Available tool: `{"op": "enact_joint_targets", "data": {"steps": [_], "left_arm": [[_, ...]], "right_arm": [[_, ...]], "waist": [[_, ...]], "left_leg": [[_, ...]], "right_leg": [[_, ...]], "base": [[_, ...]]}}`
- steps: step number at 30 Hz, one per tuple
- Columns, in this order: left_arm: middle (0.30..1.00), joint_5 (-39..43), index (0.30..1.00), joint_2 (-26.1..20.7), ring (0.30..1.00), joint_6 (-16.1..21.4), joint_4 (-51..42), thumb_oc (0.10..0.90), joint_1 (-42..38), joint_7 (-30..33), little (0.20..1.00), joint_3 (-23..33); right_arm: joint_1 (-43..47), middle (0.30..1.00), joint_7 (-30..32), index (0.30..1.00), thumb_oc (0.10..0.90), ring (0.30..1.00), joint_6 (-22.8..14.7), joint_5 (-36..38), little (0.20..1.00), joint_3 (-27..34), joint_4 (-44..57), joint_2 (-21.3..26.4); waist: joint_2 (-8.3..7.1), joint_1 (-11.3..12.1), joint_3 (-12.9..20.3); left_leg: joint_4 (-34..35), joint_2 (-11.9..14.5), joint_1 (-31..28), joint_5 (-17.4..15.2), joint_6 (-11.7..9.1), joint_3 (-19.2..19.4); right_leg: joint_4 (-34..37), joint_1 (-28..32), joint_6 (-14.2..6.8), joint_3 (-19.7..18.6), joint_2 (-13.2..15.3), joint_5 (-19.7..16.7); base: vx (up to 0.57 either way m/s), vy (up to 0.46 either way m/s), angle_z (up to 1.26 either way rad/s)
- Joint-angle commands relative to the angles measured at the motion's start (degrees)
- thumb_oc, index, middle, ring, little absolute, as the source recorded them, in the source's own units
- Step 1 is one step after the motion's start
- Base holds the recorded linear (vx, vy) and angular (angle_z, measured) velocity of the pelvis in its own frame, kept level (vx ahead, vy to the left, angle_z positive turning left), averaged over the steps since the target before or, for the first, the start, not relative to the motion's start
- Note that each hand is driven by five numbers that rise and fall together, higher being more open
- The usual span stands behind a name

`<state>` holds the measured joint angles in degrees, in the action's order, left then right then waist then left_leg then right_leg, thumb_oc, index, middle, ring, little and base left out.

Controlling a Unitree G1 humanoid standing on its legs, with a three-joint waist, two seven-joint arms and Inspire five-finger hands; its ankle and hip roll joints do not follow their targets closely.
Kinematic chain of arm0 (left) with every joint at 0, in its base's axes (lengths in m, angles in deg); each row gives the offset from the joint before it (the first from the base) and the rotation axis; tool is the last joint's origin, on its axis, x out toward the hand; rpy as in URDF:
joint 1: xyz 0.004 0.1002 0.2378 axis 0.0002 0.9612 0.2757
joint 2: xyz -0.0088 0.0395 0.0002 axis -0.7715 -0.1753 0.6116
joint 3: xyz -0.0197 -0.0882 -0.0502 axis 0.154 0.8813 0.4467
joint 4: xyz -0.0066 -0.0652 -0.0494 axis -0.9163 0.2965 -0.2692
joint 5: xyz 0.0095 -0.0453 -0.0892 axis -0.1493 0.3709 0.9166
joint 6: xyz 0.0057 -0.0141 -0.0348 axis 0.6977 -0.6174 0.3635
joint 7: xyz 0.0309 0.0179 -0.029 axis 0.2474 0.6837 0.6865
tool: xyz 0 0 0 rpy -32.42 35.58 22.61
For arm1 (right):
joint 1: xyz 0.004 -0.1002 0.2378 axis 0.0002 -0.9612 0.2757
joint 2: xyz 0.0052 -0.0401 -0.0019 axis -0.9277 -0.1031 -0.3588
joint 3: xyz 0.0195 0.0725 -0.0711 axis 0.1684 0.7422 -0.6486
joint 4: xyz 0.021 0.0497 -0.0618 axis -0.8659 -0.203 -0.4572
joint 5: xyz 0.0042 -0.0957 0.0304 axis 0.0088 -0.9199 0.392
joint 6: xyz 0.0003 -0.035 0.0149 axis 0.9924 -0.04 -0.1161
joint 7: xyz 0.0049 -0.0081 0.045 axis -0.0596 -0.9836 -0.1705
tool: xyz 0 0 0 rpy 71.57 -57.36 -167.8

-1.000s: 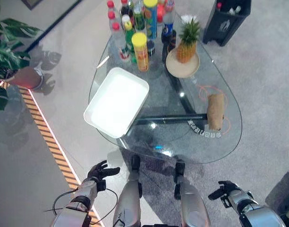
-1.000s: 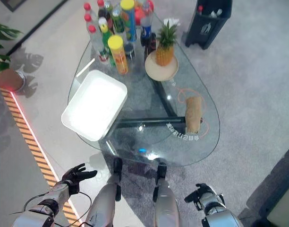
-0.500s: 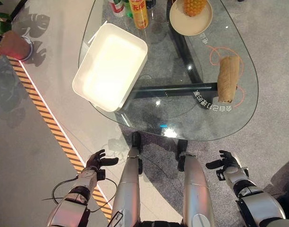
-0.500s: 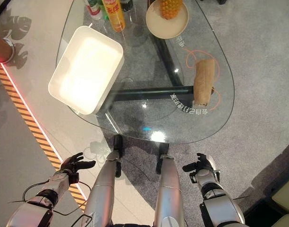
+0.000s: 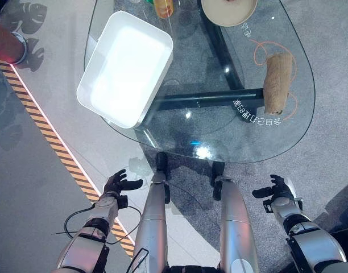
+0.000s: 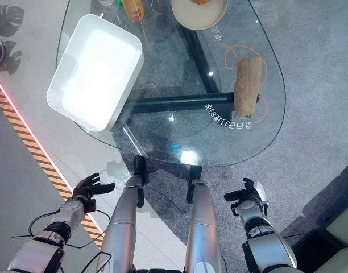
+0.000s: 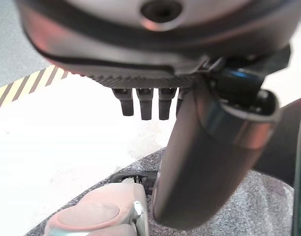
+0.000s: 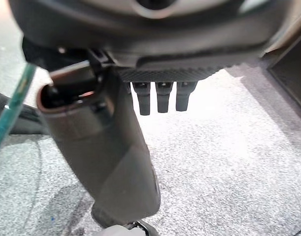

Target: Wipe the table with a cloth and put it in the basket.

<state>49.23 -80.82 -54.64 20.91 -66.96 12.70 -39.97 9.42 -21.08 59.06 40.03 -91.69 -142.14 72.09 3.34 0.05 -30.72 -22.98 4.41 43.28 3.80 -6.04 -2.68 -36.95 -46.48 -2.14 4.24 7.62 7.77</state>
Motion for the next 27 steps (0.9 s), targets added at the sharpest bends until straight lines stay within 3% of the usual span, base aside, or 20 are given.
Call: {"op": "enact_joint_targets", "data": {"steps": [1, 8, 21, 22, 27], "left_arm": [[0.9, 1.52, 0.9, -3.36, 0.9, 1.39, 1.47, 0.8, 3.28, 1.56, 0.9, 1.27], [0.9, 1.18, 0.9, -3.59, 0.9, 2.47, 2.42, 0.8, 4.2, 0.82, 0.9, 0.99], [0.9, 2.56, 0.9, -4.16, 0.9, 3.91, 3.04, 0.8, 4.76, 0.05, 0.9, -0.97], [0.9, 3.15, 0.9, -4.23, 0.9, 3.55, 2.39, 0.8, 4.79, 0.45, 0.9, -1.36], [0.9, 4.1, 0.9, -4.47, 0.9, 3.39, 2.91, 0.8, 3.93, 0.3, 0.9, -2.04]], "right_arm": [[-3.37, 0.9, 4.65, 0.9, 0.8, 0.9, -2.13, 9.79, 0.9, 2.54, -1.28, 4.53], [-1.4, 0.9, 10.2, 0.9, 0.8, 0.9, -9.03, 22.99, 0.9, 10.48, 1.13, 7.91], [3.24, 0.9, 22.7, 0.9, 0.8, 0.9, -18.62, 27.01, 0.9, 14.83, 9.23, 12.63], [5.23, 0.9, 27.32, 0.9, 0.8, 0.9, -19.42, 25.81, 0.9, 14.47, 13.65, 13.28], [8.29, 0.9, 30.29, 0.9, 0.8, 0.9, -22.3, 24.31, 0.9, 13.63, 14.38, 14.88]], "waist": [[-1.13, 0.54, 0.92], [-1.33, 0.69, 0.92], [-1.72, 0.93, 0.92], [-1.68, 0.88, 0.92], [-1.58, 0.94, 0.92]], "left_leg": [[-10.92, -4.19, 1.38, -8.69, 4.43, 1.56], [-10.5, -4.12, 0.34, -8.96, 4.34, 1.75], [-9.12, -4.65, -1.07, -8.99, 4.63, 1.49], [-8.27, -4.64, -1.28, -8.77, 4.62, 1.65], [-7.62, -4.82, -1.59, -8.73, 4.54, 1.5]], "right_leg": [[1.81, 1.32, 0.89, -0.25, -2.92, -2.11], [1.89, 2.46, 0.9, 0.28, -3.18, -1.84], [3.6, 3.82, 0.85, 0.57, -3.4, -2.58], [4.27, 3.93, 0.69, 0.54, -3.43, -2.72], [4.66, 4.02, 0.57, 0.62, -3.43, -2.83]], "base": [[0.03, -0.017, 0.0], [0.02, -0.009, 0.0], [0.02, -0.001, 0.01], [0.0, 0.0, 0.0], [0.0, 0.011, 0.01]]}}
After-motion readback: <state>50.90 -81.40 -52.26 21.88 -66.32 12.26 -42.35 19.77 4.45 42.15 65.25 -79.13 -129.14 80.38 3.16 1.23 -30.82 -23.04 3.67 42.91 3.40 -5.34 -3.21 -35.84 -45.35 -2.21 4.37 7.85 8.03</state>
